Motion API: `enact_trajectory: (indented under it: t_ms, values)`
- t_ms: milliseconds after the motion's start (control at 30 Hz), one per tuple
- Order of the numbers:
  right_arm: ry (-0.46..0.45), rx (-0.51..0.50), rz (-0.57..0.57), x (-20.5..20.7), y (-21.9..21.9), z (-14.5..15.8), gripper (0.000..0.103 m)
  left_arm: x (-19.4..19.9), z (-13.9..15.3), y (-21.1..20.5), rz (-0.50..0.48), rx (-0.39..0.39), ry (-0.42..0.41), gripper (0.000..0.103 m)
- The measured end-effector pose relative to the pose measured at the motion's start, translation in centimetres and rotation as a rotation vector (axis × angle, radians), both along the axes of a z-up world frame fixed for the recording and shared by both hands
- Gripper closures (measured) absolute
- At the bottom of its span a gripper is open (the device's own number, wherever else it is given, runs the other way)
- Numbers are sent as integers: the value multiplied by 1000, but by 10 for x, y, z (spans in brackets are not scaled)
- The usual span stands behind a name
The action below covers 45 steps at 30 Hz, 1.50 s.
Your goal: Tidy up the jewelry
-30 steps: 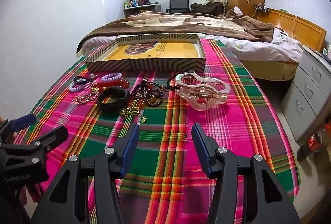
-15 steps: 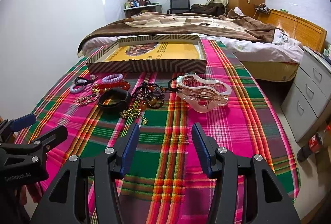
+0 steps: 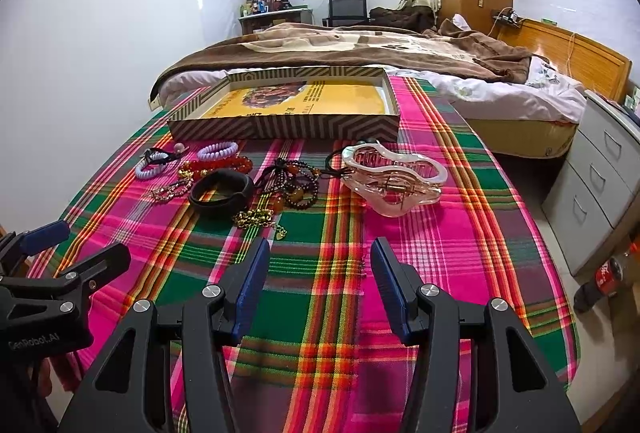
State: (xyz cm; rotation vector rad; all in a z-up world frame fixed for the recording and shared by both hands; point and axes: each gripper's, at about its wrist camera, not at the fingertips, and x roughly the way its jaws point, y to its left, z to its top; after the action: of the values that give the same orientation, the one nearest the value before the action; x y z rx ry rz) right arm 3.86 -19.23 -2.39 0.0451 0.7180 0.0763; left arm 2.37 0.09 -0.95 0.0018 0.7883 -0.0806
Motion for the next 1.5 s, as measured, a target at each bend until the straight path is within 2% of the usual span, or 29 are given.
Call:
enact_trajectory:
  t_ms: [1067,1167,1333,1500]
  values:
    - [-4,1,-1,2,-5,2,50,0,1,3,-1,7,-3,0]
    - [-14,6,6,5,-10,3,50,4,1,7,-13,-7,-3,0]
    - [-92,1,17,7,-26,11,50,16,3,19,-15,-19,-3,0]
    - [-80,57,1,24,-53,15,50,31,4,36,-15,-48,1,0]
